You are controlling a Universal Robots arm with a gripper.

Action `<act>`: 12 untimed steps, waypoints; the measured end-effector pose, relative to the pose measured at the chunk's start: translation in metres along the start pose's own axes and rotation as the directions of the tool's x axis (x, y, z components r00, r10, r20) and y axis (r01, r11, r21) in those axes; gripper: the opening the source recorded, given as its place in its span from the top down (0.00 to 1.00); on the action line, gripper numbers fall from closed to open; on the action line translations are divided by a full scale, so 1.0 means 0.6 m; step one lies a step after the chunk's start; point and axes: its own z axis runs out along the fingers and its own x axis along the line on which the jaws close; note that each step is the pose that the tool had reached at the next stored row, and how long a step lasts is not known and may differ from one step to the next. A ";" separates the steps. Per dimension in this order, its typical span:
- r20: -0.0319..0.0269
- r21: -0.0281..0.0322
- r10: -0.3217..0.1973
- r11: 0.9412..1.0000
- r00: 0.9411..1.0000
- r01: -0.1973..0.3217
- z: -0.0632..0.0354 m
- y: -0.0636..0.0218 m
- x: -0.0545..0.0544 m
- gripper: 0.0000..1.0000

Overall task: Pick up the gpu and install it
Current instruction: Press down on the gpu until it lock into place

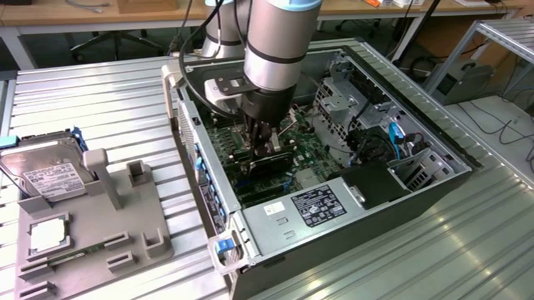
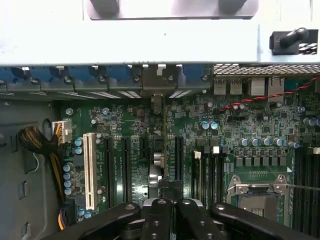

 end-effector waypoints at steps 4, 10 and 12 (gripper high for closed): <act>0.000 0.000 0.000 1.000 1.000 0.000 0.000 0.003 0.000 0.89; 0.000 0.000 0.000 1.000 1.000 0.000 0.001 0.003 0.000 0.89; 0.000 0.000 0.000 1.000 1.000 0.000 0.001 0.003 0.000 0.89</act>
